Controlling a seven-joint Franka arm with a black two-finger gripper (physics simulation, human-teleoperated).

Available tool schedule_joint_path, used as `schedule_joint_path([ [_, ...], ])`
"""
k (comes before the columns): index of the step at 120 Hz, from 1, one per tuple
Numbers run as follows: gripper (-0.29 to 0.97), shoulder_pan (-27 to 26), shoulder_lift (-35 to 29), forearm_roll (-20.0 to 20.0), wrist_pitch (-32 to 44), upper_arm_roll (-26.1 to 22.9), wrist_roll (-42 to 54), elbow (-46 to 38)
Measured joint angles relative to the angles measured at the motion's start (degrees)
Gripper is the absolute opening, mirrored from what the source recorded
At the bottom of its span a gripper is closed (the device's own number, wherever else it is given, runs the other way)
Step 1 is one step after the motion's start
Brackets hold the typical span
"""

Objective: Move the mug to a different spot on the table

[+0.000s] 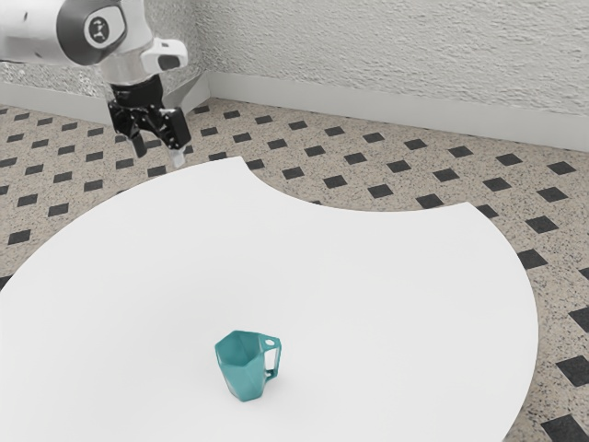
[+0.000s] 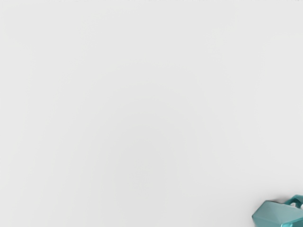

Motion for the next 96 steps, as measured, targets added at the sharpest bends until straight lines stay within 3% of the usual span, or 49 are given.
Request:
schedule_joint_path([
  [24, 0.66, -0.9, -1.5, 0.49, 1.85, 0.04, -0.08, -1.76],
  [52, 0.66, -6.53, -7.11, 3.06, 5.72, -2.28, -0.01, -13.99],
  [96, 0.65, -7.83, -10.53, 8.09, 21.49, -6.27, 5.29, -32.04],
])
